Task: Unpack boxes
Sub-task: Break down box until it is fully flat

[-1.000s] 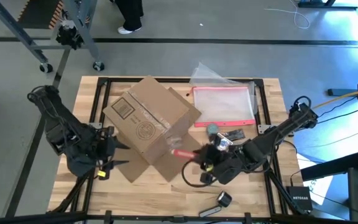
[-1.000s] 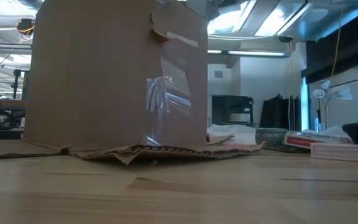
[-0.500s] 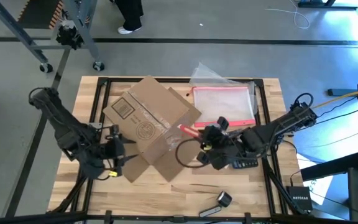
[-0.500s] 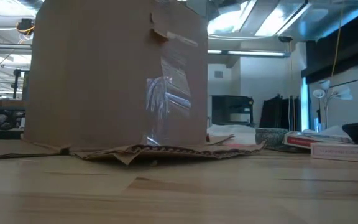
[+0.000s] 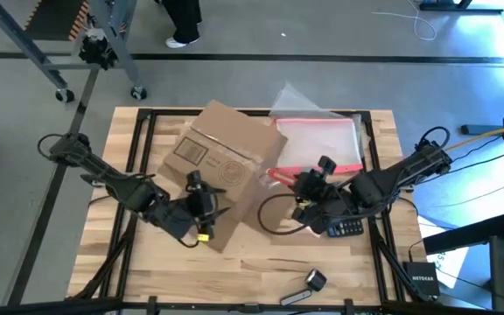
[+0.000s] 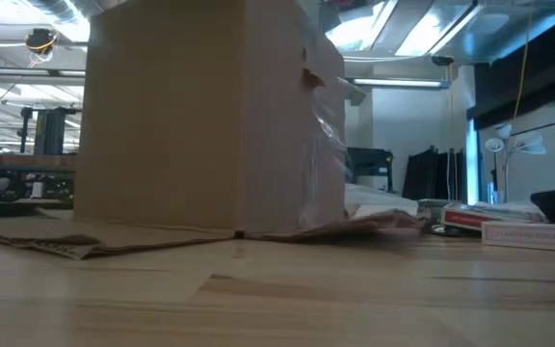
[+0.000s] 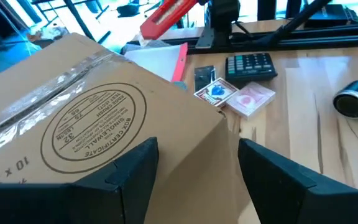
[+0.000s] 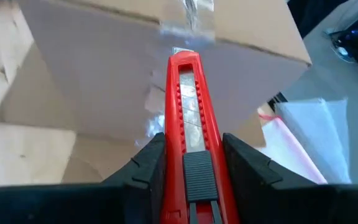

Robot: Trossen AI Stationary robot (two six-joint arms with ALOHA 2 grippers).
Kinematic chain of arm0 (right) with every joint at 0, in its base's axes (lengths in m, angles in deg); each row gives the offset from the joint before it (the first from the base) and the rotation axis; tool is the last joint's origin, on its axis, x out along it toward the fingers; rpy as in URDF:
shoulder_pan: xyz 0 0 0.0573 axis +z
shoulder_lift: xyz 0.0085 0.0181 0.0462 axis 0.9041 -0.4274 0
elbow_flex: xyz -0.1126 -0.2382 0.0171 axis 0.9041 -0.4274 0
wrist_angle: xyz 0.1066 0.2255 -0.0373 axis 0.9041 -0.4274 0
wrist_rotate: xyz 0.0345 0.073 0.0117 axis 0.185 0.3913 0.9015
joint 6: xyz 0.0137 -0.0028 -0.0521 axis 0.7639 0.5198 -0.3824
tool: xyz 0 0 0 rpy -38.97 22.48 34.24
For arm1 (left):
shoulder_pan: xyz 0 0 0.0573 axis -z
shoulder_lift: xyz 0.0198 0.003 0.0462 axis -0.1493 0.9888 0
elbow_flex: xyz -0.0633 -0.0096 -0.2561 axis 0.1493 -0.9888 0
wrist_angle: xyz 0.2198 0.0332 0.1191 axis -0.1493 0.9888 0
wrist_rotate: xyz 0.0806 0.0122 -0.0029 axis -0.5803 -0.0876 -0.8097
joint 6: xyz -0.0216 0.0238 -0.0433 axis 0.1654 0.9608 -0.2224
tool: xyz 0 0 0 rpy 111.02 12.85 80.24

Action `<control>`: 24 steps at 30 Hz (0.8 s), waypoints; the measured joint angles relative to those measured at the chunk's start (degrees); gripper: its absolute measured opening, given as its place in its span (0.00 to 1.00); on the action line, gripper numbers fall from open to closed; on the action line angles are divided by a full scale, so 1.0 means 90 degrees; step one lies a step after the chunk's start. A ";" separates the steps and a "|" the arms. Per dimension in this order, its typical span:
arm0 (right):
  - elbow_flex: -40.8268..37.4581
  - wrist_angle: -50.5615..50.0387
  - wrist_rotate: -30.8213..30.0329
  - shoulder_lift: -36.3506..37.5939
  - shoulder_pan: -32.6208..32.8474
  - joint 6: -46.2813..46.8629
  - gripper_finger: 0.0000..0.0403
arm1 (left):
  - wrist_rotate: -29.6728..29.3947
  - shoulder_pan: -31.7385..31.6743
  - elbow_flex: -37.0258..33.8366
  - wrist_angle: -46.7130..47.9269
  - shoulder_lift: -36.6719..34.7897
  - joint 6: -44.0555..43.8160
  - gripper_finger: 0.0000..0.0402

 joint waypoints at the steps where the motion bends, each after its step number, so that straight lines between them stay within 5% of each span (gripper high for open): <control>1: 0.0000 -0.0142 0.0090 0.0015 0.0000 0.0040 0.32 | -0.0002 0.0029 0.0022 0.0018 -0.0015 -0.0024 0.55; 13: -0.0010 -0.0700 0.0257 0.0792 -0.0317 -0.0343 0.32 | -0.0016 0.0333 0.0046 0.0037 -0.0148 -0.0285 0.55; 24: -0.0034 -0.0633 0.1070 0.1198 -0.1440 -0.1525 0.32 | -0.0032 0.0050 0.0053 0.0026 -0.0148 0.0024 0.55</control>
